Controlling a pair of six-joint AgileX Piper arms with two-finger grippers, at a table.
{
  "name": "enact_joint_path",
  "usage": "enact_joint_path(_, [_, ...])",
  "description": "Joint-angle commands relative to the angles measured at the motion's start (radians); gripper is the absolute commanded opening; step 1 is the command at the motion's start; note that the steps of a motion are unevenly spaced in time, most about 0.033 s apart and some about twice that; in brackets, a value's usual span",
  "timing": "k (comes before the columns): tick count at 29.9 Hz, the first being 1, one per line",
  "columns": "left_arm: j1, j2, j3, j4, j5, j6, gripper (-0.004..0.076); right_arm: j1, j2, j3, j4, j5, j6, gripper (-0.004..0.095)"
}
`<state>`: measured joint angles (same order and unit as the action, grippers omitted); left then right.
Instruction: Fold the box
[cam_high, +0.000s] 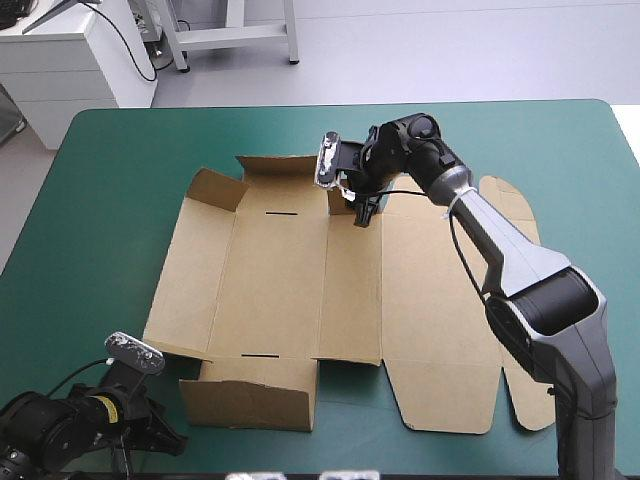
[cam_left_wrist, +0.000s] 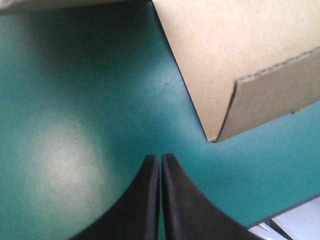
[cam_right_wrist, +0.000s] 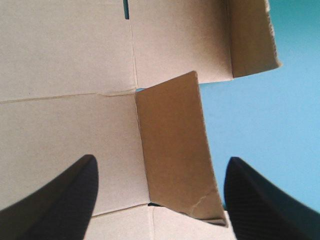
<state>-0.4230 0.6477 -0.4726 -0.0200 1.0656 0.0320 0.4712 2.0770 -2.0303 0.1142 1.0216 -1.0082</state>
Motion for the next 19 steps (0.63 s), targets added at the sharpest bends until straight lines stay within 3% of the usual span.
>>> enact_joint_path(1, [-0.003,0.002,-0.023,-0.004,-0.026,-0.009,-0.0008,-0.005,-0.083,-0.032,-0.006,-0.014,0.033,0.0407])
enact_joint_path(5, [-0.003,0.002,-0.023,-0.004,-0.026,-0.009,-0.0008,-0.005,-0.113,-0.032,-0.006,0.018,0.033,0.0009])
enact_joint_path(6, [-0.003,0.002,-0.023,-0.004,-0.026,-0.009,-0.0008,-0.005,-0.117,-0.032,-0.006,0.027,0.037,-0.0016])
enact_joint_path(9, [-0.003,0.002,-0.023,-0.004,-0.026,-0.009,-0.0008,-0.005,-0.141,-0.034,-0.015,0.059,0.086,-0.0019])
enact_joint_path(19, [-0.003,0.002,-0.023,-0.004,-0.026,-0.009,-0.0008,-0.037,-0.214,-0.038,-0.133,0.17,0.502,-0.0019])
